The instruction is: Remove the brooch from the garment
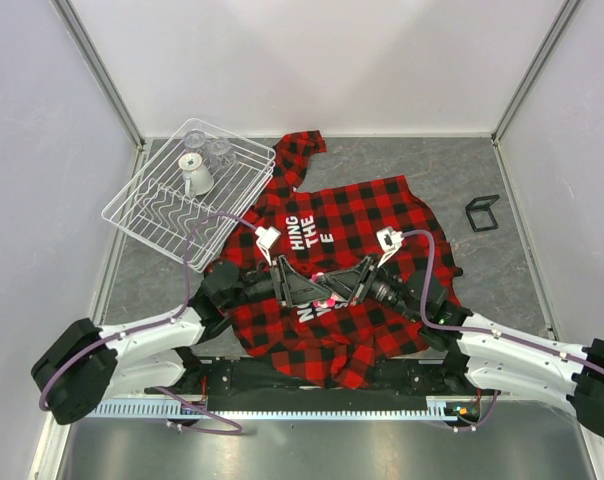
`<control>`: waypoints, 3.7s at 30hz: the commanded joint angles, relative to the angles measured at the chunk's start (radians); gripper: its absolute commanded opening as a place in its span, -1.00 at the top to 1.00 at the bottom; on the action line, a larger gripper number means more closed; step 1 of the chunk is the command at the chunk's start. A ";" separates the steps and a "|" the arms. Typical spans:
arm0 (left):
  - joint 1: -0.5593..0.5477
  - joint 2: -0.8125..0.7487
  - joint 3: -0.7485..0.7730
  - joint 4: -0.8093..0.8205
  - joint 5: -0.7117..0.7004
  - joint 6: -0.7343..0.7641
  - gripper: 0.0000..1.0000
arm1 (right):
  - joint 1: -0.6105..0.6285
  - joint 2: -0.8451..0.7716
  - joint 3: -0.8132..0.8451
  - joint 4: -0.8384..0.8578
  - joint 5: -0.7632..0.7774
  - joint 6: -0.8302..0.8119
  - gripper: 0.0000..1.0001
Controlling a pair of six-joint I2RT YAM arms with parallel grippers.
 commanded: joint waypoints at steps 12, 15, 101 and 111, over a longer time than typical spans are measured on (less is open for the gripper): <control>0.008 -0.364 -0.142 -0.108 -0.129 0.051 -0.41 | 0.006 -0.087 -0.056 0.090 0.080 0.164 1.00; 0.008 -0.361 -0.135 -0.116 -0.138 0.054 -0.38 | 0.006 -0.087 -0.059 0.120 0.071 0.194 1.00; 0.054 -0.077 -0.059 0.111 0.110 -0.041 0.96 | -0.042 -0.151 -0.012 -0.083 -0.190 0.116 0.18; 0.055 -0.080 -0.046 0.107 0.118 -0.043 0.96 | -0.042 -0.133 -0.012 -0.070 -0.198 0.115 0.56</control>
